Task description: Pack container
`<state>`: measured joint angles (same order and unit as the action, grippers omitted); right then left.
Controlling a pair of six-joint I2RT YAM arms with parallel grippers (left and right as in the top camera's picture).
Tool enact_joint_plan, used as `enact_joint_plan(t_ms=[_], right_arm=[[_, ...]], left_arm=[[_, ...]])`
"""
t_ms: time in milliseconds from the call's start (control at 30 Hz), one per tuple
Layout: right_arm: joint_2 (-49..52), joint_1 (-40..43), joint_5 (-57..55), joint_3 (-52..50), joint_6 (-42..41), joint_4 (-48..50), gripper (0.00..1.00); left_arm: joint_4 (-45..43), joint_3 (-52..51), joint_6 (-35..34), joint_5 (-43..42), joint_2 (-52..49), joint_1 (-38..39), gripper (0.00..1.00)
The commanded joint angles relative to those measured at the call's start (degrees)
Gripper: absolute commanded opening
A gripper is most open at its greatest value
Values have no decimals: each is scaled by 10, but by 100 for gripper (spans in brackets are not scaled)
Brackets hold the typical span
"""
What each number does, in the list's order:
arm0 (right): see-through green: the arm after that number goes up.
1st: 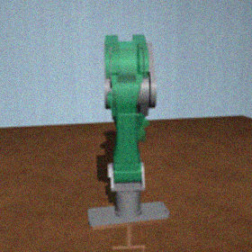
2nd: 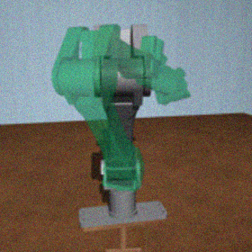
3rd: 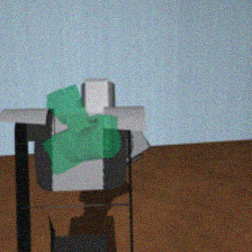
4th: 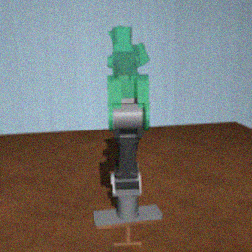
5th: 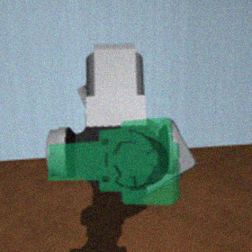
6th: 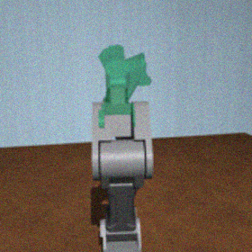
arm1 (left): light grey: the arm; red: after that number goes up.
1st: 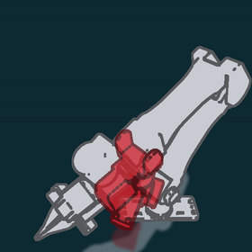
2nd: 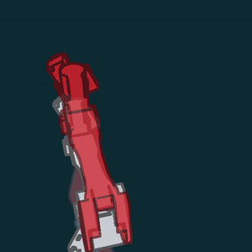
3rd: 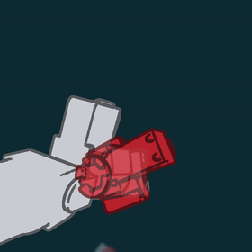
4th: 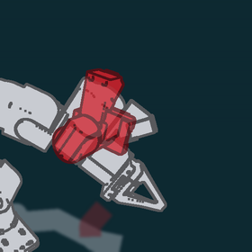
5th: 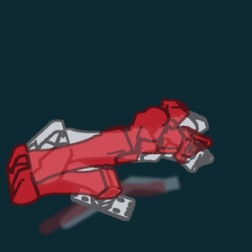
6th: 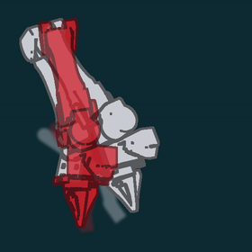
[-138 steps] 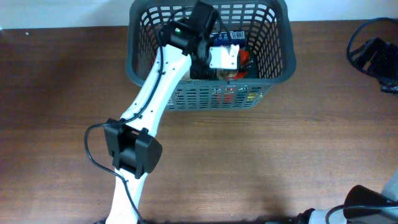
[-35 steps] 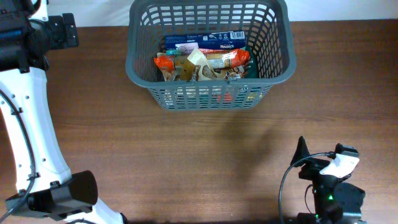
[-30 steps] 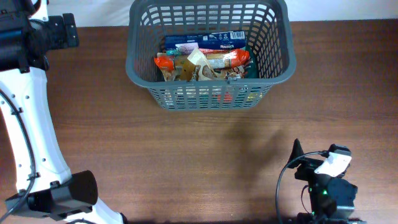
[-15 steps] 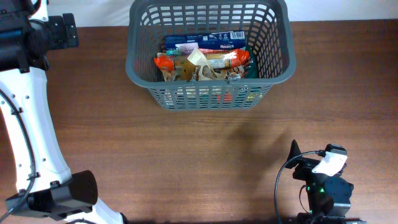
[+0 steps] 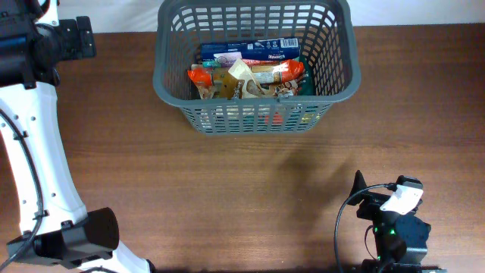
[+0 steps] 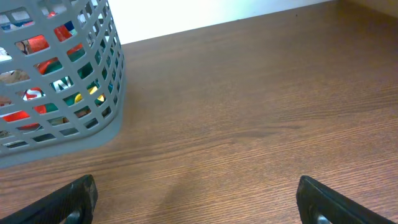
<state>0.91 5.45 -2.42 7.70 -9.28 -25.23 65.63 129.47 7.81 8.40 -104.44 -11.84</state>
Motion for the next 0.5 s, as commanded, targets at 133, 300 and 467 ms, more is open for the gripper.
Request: enact_joint_plan(t_ms=[133, 300, 467], right_arm=[[-6, -2, 3, -5, -7, 2, 99], [-6, -2, 3, -5, -7, 2, 99], [-6, -2, 3, -5, -7, 2, 99]], left_arm=[[0, -137, -7, 2, 120, 31, 99], [-58, -333, -10, -7, 277, 58, 99], [-256, -593, -27, -123, 478, 84, 99]])
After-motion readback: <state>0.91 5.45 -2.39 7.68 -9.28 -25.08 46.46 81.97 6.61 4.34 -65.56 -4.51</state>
